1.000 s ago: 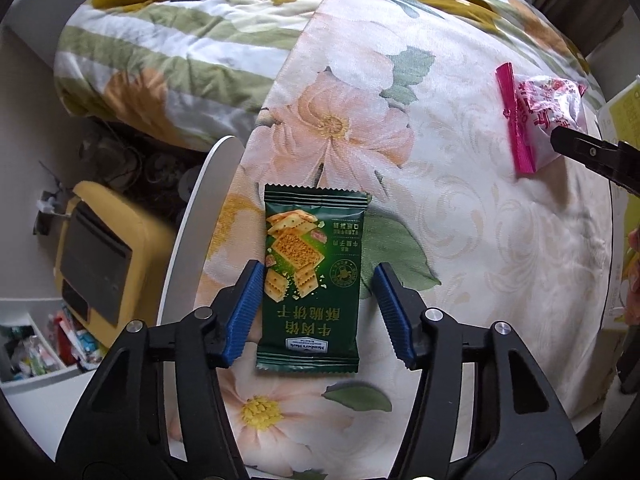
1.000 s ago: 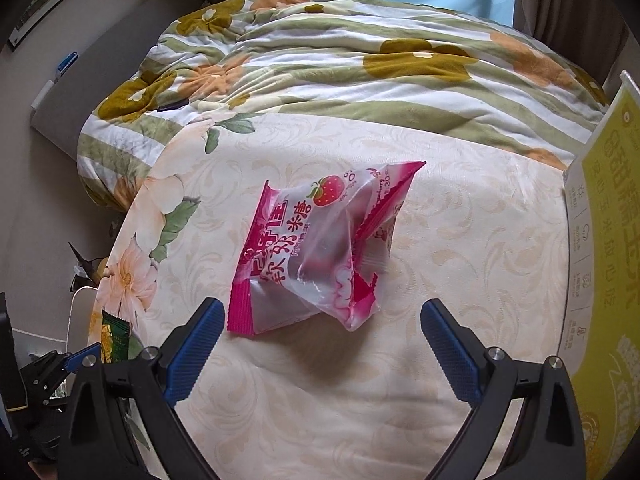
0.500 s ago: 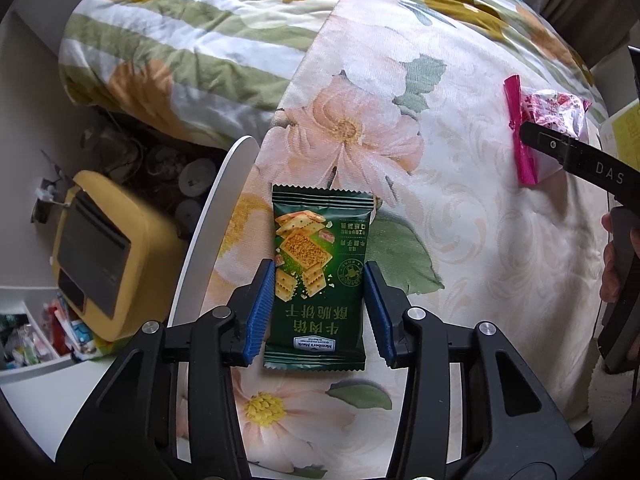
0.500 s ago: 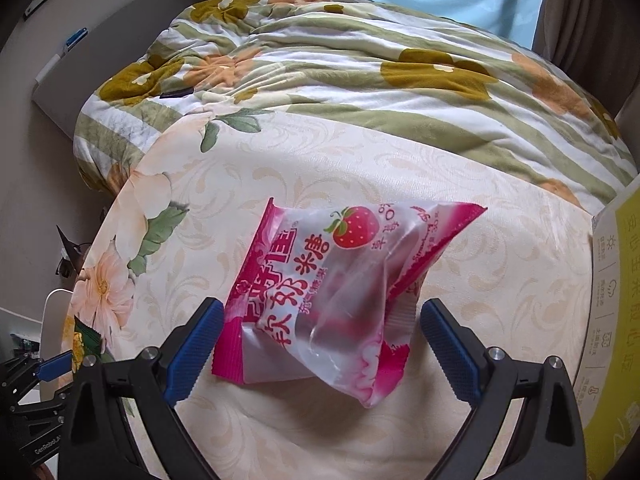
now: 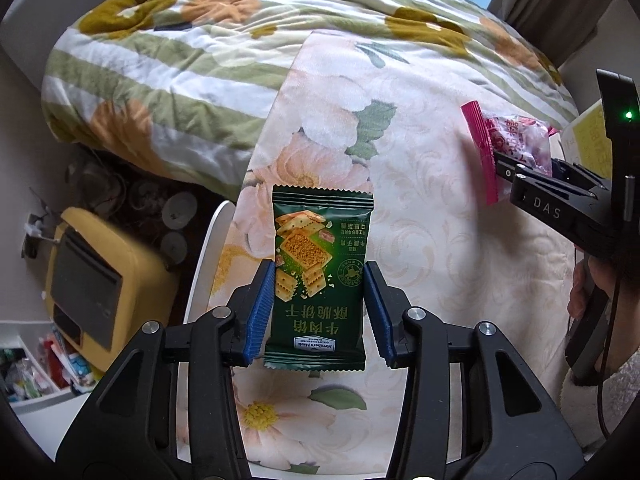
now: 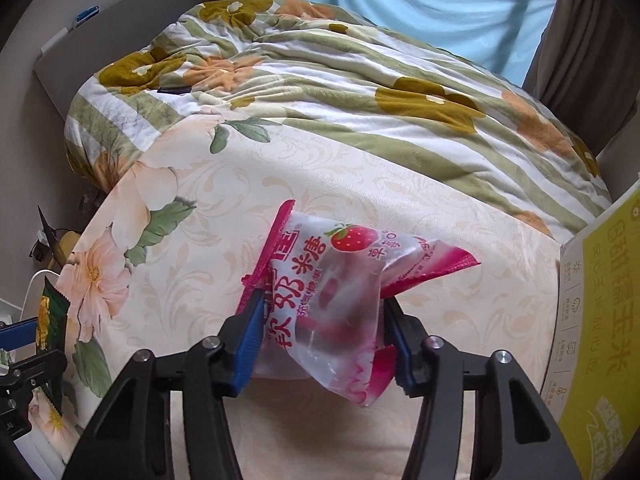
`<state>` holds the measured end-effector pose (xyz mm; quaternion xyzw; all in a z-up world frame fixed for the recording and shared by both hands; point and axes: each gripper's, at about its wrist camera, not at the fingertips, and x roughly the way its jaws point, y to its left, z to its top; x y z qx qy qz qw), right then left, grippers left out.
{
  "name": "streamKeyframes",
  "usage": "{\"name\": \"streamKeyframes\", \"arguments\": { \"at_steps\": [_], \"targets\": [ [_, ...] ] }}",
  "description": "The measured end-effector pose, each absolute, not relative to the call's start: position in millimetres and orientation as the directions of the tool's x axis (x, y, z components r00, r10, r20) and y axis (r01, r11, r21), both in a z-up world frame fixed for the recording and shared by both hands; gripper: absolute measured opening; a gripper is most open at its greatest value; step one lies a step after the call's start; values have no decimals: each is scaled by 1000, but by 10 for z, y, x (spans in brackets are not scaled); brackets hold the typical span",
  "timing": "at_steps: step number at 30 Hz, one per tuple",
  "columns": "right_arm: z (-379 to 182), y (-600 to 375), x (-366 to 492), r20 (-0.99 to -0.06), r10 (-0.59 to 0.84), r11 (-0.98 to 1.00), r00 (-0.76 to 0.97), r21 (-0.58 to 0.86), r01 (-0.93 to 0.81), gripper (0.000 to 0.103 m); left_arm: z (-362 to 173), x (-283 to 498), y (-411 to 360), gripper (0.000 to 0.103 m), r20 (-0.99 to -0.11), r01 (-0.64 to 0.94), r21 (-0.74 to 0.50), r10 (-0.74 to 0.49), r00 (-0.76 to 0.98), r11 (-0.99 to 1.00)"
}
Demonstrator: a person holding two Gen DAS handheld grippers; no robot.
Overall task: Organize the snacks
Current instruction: 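Lift both held packets and carry them over the yellow-green box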
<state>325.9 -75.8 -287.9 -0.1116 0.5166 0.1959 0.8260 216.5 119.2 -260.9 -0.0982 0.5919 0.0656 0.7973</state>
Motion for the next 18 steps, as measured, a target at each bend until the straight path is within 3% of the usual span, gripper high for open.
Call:
{"name": "streamKeyframes", "arguments": {
  "at_steps": [8, 18],
  "targets": [
    [-2252, -957, 3016, -846, 254, 934, 469, 88, -346, 48, -2079, 2297, 1005, 40, -921, -71, -99, -65, 383, 993],
    [-1119, -1629, 2598, -771, 232, 970, 594, 141, -196, 48, -1221, 2713, 200, 40, -849, 215, -143, -231, 476, 966]
  ]
}}
